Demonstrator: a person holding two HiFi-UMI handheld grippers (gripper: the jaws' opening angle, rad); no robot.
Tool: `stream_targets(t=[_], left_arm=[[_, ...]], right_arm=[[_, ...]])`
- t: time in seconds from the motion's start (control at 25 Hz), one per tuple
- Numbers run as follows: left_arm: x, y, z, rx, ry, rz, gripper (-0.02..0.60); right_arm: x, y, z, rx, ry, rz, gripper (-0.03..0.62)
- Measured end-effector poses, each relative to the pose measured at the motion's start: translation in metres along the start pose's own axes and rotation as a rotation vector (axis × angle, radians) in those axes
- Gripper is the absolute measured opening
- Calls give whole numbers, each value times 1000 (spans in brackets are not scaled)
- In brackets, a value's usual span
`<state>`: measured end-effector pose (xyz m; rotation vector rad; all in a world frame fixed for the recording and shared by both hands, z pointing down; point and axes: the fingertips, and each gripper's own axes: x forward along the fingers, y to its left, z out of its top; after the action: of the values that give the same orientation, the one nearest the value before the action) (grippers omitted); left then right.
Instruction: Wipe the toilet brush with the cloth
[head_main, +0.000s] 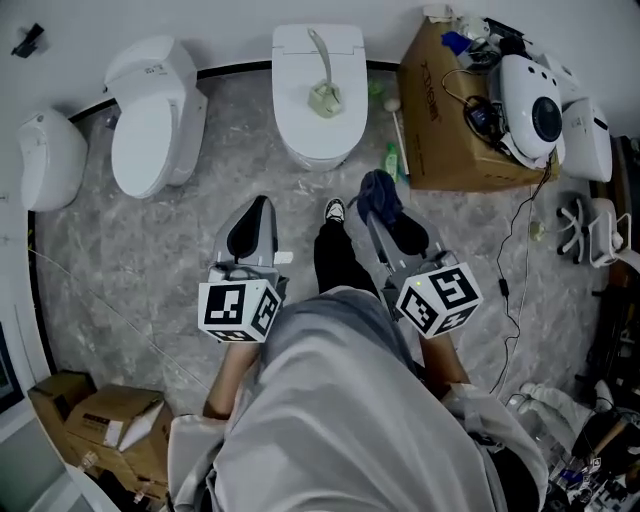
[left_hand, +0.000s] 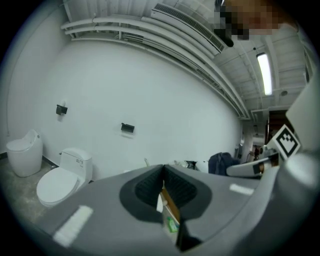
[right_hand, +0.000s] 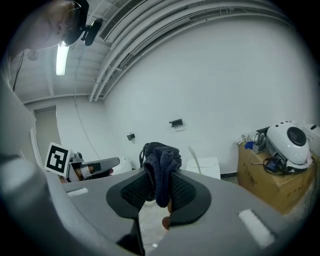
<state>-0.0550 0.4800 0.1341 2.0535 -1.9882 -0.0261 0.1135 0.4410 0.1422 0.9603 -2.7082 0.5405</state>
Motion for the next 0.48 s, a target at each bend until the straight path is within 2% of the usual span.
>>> stream_targets(t=[0.28,0.48], left_arm=[[145,-1,34,-27,13,41,0],[221,2,48,-14,33,67,0]], right_arm=[[90,-105,61,-13,62,66,91],[136,-155,91,-11,76,111,91]])
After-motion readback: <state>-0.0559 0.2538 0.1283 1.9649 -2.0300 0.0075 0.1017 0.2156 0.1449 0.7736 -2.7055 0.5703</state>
